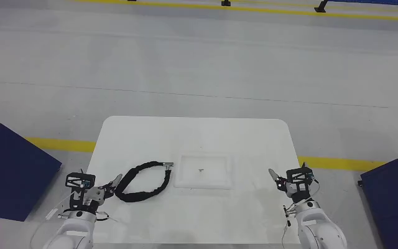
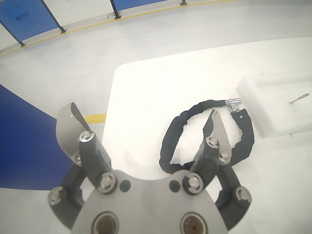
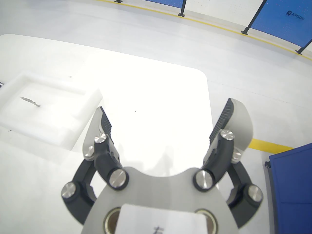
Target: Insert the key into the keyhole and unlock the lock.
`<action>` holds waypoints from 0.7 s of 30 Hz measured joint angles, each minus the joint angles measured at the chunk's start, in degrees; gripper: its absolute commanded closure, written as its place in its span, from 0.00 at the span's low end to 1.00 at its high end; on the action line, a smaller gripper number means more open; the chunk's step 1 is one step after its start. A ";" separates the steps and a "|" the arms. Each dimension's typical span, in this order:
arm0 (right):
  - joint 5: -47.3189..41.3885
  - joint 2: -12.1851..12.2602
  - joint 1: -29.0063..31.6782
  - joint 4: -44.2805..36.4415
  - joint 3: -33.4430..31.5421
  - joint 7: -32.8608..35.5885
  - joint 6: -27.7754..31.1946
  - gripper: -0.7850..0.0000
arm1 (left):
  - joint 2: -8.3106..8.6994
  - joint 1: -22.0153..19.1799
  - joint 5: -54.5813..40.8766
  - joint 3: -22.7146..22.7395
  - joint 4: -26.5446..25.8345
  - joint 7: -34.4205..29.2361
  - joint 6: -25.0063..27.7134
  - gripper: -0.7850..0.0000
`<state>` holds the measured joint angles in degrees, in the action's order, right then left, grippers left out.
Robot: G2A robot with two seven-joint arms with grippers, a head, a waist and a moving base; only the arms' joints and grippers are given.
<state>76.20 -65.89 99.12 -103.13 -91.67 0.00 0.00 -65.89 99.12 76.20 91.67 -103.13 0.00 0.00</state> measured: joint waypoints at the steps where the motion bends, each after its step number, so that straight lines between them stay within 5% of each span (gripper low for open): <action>1: 0.06 0.00 -0.04 -0.08 -0.01 -0.03 0.07 0.00 | 0.00 0.00 0.00 0.00 0.00 0.00 0.00 0.00; 10: 7.92 1.06 -3.32 -5.17 -2.84 6.73 9.52 0.00 | 0.00 0.00 0.00 0.00 0.00 0.00 0.00 0.00; 21: 17.92 3.40 -20.30 -3.88 0.89 23.53 41.63 0.00 | 0.00 0.00 0.00 0.00 0.00 0.00 0.00 0.00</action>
<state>94.12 -62.49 78.82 -107.01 -90.78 23.53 41.63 -65.89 99.12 76.20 91.67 -103.13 0.00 0.00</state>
